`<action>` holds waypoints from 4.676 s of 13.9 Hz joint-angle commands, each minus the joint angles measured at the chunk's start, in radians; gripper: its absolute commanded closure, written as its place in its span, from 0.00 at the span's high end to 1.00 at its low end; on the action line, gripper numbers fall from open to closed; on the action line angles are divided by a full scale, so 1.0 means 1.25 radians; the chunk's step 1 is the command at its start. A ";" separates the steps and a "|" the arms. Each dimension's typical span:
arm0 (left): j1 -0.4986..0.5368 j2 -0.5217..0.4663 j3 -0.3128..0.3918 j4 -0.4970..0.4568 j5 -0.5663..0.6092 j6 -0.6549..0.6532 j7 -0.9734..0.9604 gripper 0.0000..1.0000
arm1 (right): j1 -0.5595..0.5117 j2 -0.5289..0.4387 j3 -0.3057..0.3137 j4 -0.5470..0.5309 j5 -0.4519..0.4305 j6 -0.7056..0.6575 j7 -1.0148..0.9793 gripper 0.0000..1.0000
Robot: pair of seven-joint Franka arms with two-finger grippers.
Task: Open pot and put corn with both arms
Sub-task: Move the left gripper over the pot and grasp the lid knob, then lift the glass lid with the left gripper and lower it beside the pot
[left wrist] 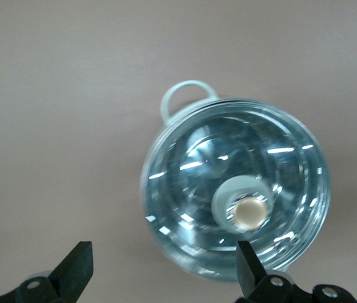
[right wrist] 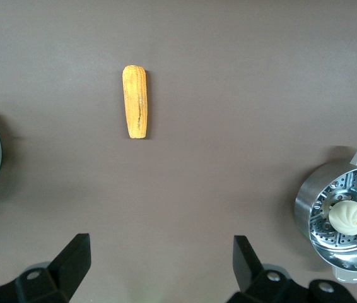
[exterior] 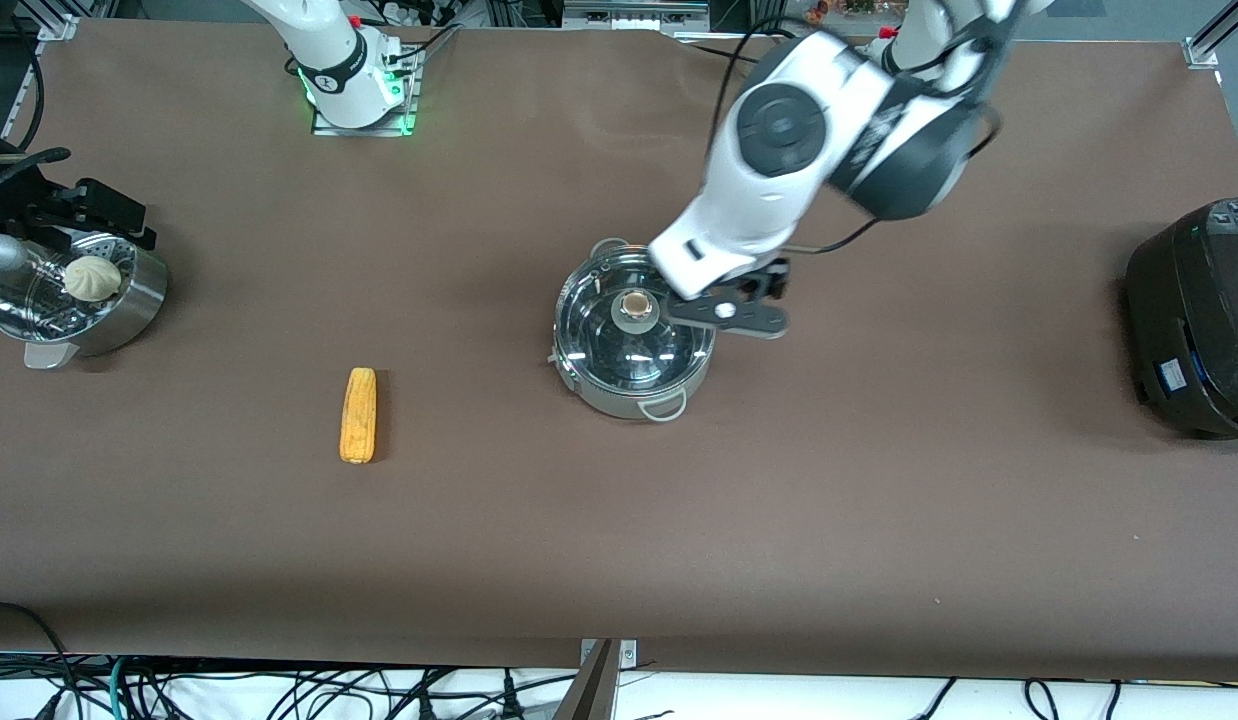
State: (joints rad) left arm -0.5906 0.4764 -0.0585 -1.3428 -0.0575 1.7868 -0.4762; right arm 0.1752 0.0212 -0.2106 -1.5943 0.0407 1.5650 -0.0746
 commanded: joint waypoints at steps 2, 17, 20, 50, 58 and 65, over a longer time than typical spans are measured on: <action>-0.035 0.094 0.012 0.042 -0.014 0.087 -0.004 1.00 | -0.004 0.005 -0.002 0.016 0.007 -0.013 -0.012 1.00; -0.099 0.140 0.011 0.029 -0.010 0.125 -0.036 0.52 | -0.004 0.004 -0.003 0.016 0.003 -0.013 -0.015 1.00; -0.101 0.139 0.011 0.016 -0.008 0.124 -0.033 0.44 | -0.004 0.004 -0.003 0.016 0.003 -0.013 -0.015 1.00; 0.421 -0.071 0.019 -0.144 0.015 -0.081 0.473 0.30 | -0.004 0.005 -0.003 0.016 0.003 -0.014 -0.016 1.00; 0.487 -0.063 0.015 -0.407 0.043 0.211 0.560 0.32 | -0.004 0.005 -0.003 0.016 0.004 -0.014 -0.016 1.00; 0.487 -0.024 0.015 -0.479 0.058 0.336 0.567 0.32 | -0.003 0.006 -0.003 0.015 0.006 -0.014 -0.016 1.00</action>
State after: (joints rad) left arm 0.0074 0.4534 -0.0299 -1.8986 -0.0147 2.1480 0.2094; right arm 0.1749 0.0215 -0.2140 -1.5943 0.0407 1.5644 -0.0786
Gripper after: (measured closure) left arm 0.507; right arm 0.000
